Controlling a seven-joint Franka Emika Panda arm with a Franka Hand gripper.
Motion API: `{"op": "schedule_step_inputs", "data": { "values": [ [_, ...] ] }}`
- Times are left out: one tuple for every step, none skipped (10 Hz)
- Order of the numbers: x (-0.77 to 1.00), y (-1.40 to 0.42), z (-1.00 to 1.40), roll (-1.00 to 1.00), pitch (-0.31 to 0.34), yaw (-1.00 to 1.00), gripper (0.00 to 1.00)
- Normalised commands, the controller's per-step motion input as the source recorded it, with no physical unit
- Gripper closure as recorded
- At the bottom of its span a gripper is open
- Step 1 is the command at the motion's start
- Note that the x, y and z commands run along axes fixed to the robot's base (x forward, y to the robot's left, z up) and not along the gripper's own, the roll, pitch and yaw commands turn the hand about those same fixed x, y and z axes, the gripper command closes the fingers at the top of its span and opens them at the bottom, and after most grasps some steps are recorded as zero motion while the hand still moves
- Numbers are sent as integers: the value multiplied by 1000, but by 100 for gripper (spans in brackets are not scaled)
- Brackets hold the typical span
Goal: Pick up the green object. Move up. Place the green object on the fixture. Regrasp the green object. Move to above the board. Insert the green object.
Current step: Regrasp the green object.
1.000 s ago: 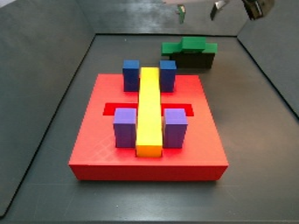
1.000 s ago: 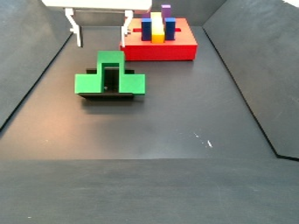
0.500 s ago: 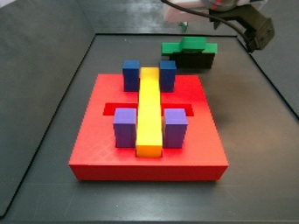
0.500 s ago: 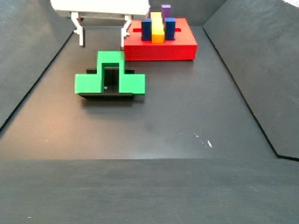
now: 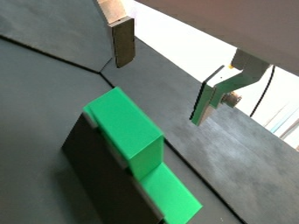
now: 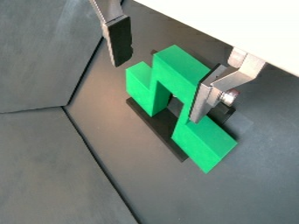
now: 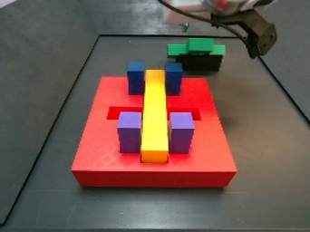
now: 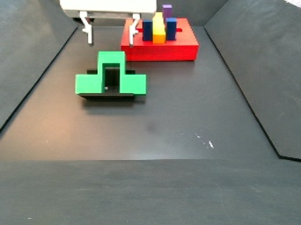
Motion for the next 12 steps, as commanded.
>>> {"op": "schedule_step_inputs", "data": {
  "values": [
    [0, -154, -174, 157, -74, 117, 0],
    [-11, -169, -177, 163, -77, 109, 0],
    [-29, -177, -177, 180, -71, 100, 0],
    [-43, -183, -189, 203, -60, 91, 0],
    [-51, -186, -194, 214, -54, 86, 0],
    [-29, -183, -191, 214, -43, 86, 0],
    [0, -149, -189, 217, -46, 117, 0],
    [0, -120, -186, 229, -37, 140, 0],
    [0, -106, -186, 229, -43, 154, 0],
    [17, -31, -126, 266, -40, 197, 0],
    [120, 0, -74, 257, -6, 211, 0],
    [191, 0, -20, 186, 0, 197, 0]
  ]
}}
